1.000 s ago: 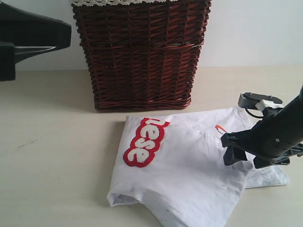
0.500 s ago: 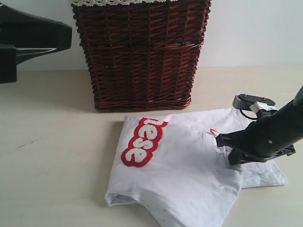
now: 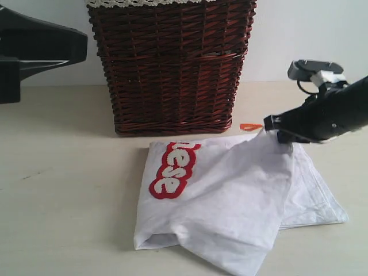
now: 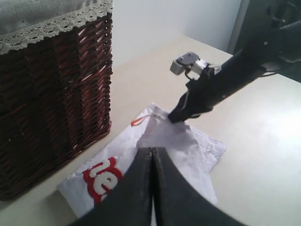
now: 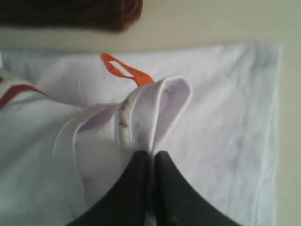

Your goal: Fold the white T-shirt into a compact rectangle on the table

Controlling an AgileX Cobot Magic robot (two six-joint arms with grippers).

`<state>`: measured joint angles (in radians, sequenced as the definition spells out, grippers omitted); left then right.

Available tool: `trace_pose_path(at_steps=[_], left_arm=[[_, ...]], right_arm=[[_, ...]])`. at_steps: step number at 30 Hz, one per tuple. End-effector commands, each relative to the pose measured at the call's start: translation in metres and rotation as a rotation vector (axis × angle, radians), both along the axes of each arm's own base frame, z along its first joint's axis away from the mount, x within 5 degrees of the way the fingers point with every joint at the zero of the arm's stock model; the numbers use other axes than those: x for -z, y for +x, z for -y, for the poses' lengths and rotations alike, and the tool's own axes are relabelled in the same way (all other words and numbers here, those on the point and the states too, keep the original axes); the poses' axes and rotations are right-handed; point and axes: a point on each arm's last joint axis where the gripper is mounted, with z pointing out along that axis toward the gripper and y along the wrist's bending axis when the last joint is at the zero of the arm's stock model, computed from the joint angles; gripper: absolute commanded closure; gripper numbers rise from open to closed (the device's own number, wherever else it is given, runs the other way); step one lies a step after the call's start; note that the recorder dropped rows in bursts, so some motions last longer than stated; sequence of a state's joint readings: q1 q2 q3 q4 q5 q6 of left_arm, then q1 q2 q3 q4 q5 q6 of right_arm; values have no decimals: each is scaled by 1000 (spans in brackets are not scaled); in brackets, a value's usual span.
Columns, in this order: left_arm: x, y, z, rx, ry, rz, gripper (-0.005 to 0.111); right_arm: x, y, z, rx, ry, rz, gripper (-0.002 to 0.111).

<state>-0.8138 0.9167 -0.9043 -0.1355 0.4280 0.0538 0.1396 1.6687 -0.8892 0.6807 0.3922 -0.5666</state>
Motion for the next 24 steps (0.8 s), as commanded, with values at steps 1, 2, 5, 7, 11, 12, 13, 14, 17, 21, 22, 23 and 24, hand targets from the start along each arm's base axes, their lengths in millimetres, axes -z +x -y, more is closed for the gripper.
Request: trace_pose_path(at_steps=[1,2,5,7,11,12,13,14,17,21,22,23,24], left_arm=[[1,-2,-1,8,14,6,107],[1,-2,-1,8,14,6,107],[1,-2,-1,8,14,6,107],[1,-2,-1,9,20,1,107],[8,-5,-3,21,77,-52,107],[10,-6,-4,24,96,-70,107],[11,-6,-4,26,107,-80,107],[12,-8,-5,30,115,-94,107],[15,-17,-13,34,92,-103,107],[29,-36,-33,34,76,-88,107],[33,-39,-36,34,75,-87,107],[36,-43,-40,33,71,-80,107],[36,-45,-43,31,63,-68,107]], right_arm=[[-25,16,5,28,-57,181,108],[-24,18,7,40,-60,186,108],[-12,25,9,50,-96,195,106],[6,30,11,57,-118,164,89],[19,39,14,81,-119,99,56],[18,39,14,92,-118,59,56],[17,38,14,97,-123,25,56],[18,36,17,137,-136,-54,55],[38,27,23,176,-200,-245,54],[61,25,14,125,-132,-338,58],[62,25,10,87,-100,-334,59],[61,26,5,58,-56,-320,62],[61,27,2,30,-32,-313,65]])
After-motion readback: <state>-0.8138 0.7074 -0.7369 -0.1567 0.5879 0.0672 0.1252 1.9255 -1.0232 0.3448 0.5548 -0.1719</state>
